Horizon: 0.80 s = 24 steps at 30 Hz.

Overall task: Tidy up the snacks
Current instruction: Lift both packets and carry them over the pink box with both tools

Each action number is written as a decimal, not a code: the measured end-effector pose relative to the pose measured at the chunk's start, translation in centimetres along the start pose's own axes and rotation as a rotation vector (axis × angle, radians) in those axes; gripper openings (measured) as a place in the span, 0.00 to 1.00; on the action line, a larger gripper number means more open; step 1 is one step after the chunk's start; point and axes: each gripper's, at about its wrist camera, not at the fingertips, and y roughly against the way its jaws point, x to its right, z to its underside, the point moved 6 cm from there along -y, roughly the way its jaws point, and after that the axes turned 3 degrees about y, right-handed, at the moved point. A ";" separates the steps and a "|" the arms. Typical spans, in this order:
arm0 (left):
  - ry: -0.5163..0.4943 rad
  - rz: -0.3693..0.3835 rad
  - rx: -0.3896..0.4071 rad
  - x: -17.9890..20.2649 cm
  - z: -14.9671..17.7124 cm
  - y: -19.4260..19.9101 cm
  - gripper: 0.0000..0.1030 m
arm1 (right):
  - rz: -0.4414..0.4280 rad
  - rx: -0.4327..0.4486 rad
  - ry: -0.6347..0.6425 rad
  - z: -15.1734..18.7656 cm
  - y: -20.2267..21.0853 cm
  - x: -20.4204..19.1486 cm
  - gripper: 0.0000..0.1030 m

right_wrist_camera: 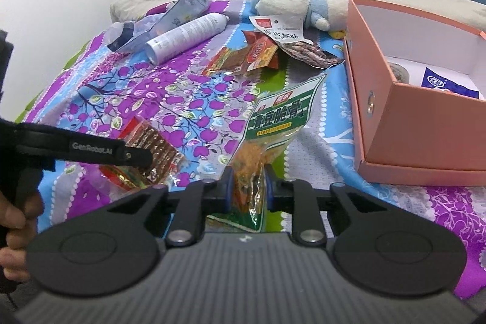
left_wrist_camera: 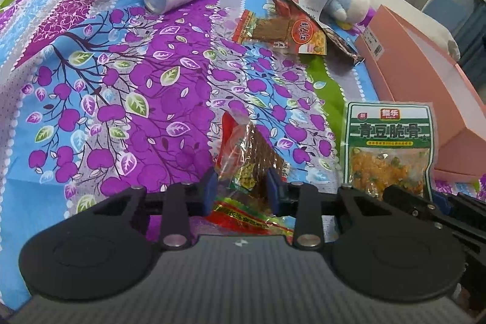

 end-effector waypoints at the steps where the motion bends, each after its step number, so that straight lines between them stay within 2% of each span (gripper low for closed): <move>1: 0.003 0.004 0.001 0.0 0.0 0.1 0.37 | -0.003 0.000 -0.005 0.0 0.0 0.0 0.21; 24: 0.000 0.045 0.055 3.1 -0.7 2.5 0.23 | -0.005 0.027 -0.018 -1.1 1.2 0.7 0.20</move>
